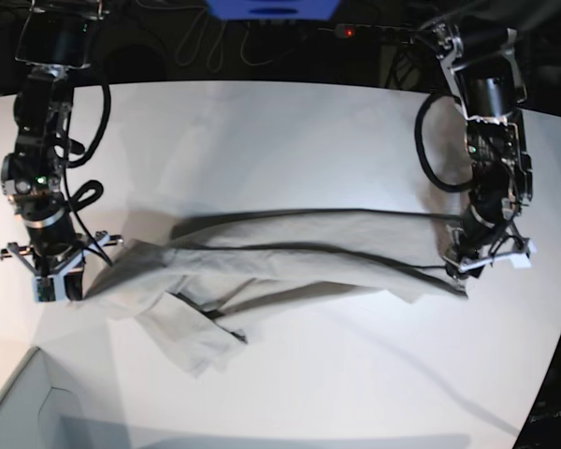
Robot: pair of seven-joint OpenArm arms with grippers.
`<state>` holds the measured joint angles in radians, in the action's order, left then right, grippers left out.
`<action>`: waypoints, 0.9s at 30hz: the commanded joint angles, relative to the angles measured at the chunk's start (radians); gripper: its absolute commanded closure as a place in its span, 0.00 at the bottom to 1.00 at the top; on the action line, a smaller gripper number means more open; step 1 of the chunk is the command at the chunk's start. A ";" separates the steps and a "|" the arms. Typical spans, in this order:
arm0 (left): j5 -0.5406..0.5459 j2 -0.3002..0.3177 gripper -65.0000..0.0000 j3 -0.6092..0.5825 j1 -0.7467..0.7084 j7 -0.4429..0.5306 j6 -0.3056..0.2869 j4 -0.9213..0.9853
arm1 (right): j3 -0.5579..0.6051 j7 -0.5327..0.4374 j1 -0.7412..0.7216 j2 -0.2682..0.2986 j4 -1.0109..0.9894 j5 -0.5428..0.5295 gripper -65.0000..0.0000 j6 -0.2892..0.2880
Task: Layout the t-shirt on the table in an organized manner, then fold the t-shirt properly
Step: 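Pull the shirt taut with both grippers, left gripper moving toward the shirt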
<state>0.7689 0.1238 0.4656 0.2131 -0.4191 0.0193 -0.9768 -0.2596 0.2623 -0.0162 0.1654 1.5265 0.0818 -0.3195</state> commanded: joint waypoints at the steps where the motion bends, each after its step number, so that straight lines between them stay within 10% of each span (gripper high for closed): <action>1: 0.008 0.015 0.49 0.002 0.029 0.024 -0.018 -0.020 | -0.004 -0.027 -0.015 0.012 0.018 -0.006 1.00 0.006; 27: 0.008 0.014 0.54 0.000 0.136 0.024 -0.023 0.151 | -0.005 -0.027 0.002 0.010 0.018 -0.006 1.00 0.006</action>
<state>0.7673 0.1276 0.4656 0.3222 -0.4068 0.0116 -0.8104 -0.2600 0.2638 0.0006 0.1658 1.5265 0.0822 -0.3195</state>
